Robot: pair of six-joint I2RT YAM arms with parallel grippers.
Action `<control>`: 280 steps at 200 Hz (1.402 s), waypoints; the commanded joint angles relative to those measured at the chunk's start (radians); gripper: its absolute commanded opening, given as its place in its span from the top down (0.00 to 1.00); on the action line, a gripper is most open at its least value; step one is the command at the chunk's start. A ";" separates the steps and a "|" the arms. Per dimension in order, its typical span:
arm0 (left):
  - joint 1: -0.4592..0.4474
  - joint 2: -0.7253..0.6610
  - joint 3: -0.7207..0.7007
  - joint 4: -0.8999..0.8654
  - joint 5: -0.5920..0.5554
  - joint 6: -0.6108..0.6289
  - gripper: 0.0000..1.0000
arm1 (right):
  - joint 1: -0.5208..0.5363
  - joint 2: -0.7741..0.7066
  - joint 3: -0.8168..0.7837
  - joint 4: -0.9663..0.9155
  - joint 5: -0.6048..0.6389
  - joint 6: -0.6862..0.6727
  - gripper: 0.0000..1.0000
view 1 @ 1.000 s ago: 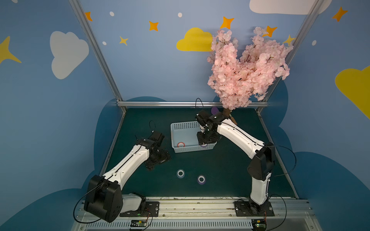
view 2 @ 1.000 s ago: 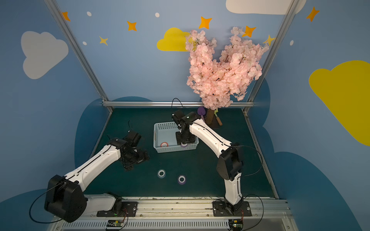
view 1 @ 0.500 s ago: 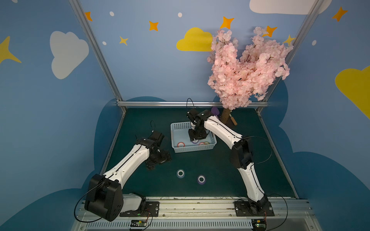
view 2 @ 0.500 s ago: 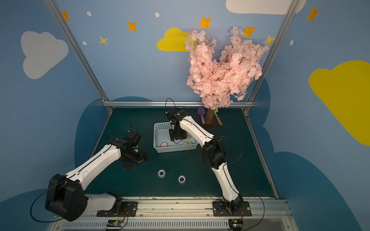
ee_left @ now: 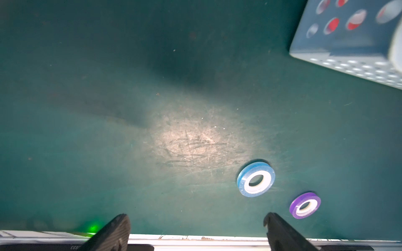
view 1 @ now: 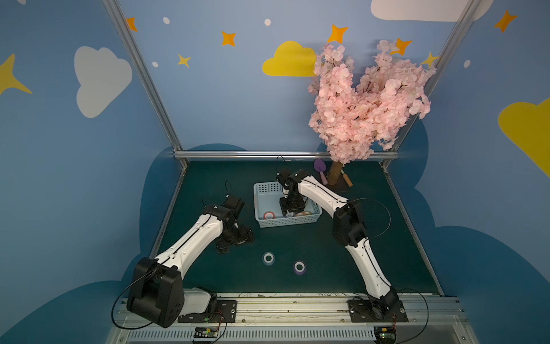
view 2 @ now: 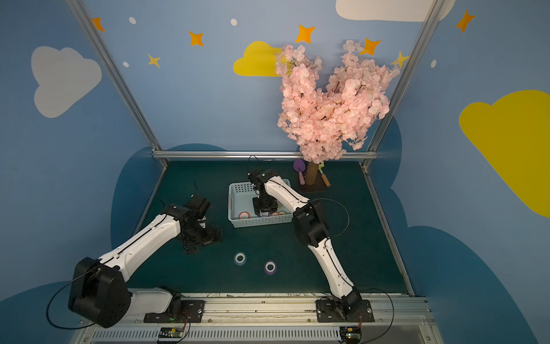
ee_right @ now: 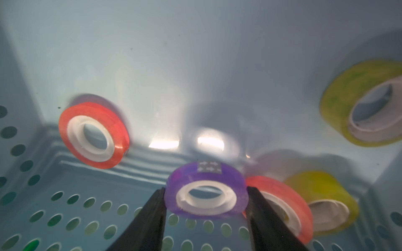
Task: Put the transparent tape into the storage box
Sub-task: Place the tape in the storage box, then pick up the tape at the center of the board.
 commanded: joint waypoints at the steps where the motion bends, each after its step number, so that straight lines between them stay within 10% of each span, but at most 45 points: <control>1: 0.004 0.017 0.031 -0.042 -0.017 0.013 0.00 | -0.006 0.025 0.039 0.008 -0.028 0.002 0.45; 137: -0.122 0.045 0.063 -0.024 -0.008 0.032 0.00 | -0.073 -0.292 -0.095 -0.026 -0.016 0.030 0.02; 280: -0.415 0.328 0.171 0.080 -0.075 0.028 0.02 | -0.082 -1.033 -0.935 0.120 0.166 0.103 0.02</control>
